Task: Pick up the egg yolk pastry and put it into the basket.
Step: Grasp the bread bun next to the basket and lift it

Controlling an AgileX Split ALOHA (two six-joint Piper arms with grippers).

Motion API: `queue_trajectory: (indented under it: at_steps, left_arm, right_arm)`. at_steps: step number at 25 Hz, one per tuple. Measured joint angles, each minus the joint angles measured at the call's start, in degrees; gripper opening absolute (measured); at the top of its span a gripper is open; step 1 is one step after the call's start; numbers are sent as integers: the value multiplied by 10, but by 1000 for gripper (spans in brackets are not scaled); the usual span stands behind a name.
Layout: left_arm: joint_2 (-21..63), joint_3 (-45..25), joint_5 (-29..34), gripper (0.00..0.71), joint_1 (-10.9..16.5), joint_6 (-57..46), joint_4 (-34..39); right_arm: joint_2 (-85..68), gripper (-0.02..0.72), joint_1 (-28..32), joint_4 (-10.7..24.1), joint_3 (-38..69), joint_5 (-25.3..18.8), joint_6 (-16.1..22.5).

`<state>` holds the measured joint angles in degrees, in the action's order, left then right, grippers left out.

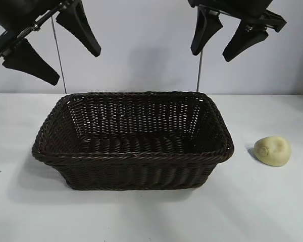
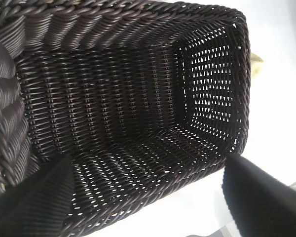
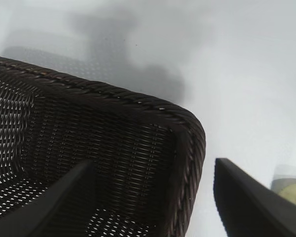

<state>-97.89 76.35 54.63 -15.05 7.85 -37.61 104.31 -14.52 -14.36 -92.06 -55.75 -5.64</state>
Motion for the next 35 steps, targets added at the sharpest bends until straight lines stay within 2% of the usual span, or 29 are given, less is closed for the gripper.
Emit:
queue_trajectory:
  at_steps: [6, 14, 18, 25, 35]
  left_arm:
    - [0, 0, -1, 596, 0, 1, 0]
    - [0, 0, -2, 596, 0, 2, 0]
    - [0, 0, -2, 596, 0, 2, 0]
    - [0, 0, -2, 596, 0, 3, -1]
    - [0, 0, -3, 596, 0, 3, -2]
  right_arm:
    - [0, 495, 16, 4, 0, -18, 1]
    - [0, 495, 105, 7, 0, -74, 5]
    - [0, 495, 137, 22, 0, -101, 5]
    - [0, 495, 147, 84, 0, -121, 11]
    - [58, 495, 147, 89, 11, -123, 12]
